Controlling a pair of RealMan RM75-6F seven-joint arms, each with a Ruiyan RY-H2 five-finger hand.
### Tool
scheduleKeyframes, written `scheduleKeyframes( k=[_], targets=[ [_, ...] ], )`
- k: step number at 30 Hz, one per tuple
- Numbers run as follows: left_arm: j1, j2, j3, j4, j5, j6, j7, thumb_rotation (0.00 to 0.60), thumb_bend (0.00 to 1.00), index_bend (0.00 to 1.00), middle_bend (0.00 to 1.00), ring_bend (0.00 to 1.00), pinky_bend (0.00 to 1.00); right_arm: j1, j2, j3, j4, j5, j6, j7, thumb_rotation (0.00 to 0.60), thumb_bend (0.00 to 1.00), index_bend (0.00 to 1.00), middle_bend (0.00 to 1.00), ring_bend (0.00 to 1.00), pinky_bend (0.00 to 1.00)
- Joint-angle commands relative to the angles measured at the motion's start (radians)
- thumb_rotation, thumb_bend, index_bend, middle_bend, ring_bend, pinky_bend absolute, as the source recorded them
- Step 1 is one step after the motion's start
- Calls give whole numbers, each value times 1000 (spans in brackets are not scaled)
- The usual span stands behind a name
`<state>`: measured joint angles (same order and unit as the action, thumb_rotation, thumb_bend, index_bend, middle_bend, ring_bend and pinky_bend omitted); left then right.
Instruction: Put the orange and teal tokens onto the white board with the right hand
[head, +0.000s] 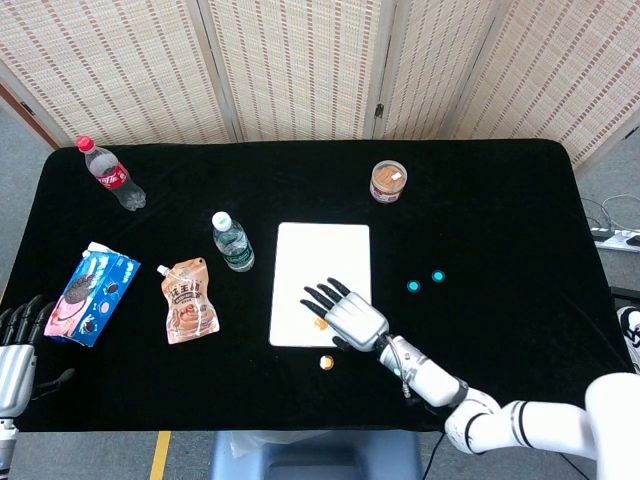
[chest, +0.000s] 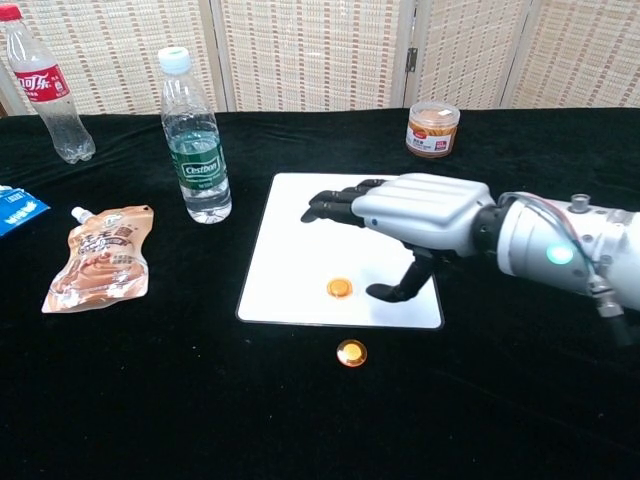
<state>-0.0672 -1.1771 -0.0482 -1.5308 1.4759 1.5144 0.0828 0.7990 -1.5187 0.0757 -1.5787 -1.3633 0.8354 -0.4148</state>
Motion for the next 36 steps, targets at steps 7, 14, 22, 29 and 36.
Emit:
scheduleKeyframes(
  k=[7,14,22,29,36],
  targets=[
    [3,10,2,-22,8,9,10,600,171,108,34,22,0,-33,93,-112,-72,-162,37,39,600,426,112,3,0,0],
    [6,13,5,-28,15,13,8,600,171,108,34,22,0,-36,37,-132,-16,-227,51,97,600,427,346,49,0,0],
    [14,13,8,-16,7,12,-5,600,171,108,33,22,0,-33,-21,-126,41,-214,27,81,600,427,379,51,0,0],
    [13,9,7,-6,6,8,-9,600,171,108,34,22,0,-23,-61,-113,83,-208,13,85,600,427,379,50,0,0],
    [9,7,5,-3,5,0,-14,600,171,108,34,22,0,-10,-88,-101,110,-203,-3,86,600,427,379,51,0,0]
  ],
)
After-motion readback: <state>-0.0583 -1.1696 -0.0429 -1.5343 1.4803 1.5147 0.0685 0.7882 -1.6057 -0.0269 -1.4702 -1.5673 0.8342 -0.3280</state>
